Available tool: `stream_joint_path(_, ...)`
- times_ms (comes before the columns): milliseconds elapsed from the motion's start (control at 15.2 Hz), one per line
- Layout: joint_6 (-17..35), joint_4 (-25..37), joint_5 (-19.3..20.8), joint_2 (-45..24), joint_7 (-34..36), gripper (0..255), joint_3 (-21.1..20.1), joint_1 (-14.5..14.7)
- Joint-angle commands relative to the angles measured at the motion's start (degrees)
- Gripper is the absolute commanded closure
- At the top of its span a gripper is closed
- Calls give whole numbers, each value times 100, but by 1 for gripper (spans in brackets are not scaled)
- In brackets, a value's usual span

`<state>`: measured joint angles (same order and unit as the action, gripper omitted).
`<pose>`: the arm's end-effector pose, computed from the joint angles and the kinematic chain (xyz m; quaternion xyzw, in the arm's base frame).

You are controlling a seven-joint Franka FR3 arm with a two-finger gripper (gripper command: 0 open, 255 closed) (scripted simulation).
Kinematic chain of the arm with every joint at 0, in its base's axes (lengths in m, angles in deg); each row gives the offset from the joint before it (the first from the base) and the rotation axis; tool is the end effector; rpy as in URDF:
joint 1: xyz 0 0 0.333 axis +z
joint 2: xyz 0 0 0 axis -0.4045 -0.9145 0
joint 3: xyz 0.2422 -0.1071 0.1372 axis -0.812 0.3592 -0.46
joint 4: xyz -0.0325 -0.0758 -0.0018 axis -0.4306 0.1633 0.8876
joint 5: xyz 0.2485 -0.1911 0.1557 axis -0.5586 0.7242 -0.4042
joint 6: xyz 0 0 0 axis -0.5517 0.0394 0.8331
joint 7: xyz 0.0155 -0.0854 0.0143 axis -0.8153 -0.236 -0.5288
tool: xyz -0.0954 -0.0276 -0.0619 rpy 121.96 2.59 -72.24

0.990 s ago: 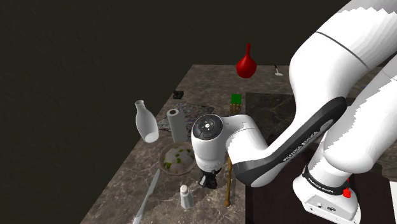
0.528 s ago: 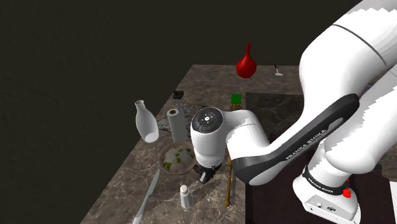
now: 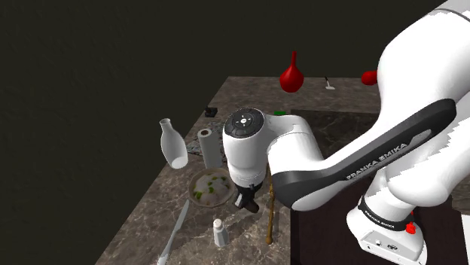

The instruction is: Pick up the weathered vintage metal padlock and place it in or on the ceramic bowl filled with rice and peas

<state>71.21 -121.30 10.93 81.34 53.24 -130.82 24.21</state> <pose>0.2967 0.2631 0.3502 0.9935 0.0177 0.0600 0.0956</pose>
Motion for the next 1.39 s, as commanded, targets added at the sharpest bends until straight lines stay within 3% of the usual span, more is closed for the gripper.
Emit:
stream_joint_path(0, -170, 53, -93, 136, -96, 255, 72, 62)
stream_joint_path(198, -252, 101, -116, 178, -122, 255, 95, 80)
stream_joint_path(264, -252, 101, -116, 178, -122, 0, 95, 79)
stream_joint_path(792, 2317, -660, 31, -1164, -454, 0, 497, -558)
stream_joint_path(858, 2437, -673, 70, -1258, -455, 0, 515, -596)
stream_joint_path(1188, 2852, -629, 1078, -1858, 268, 0, 442, -872)
stream_joint_path(1320, 3019, -570, 1767, -2190, 767, 0, 529, -927)
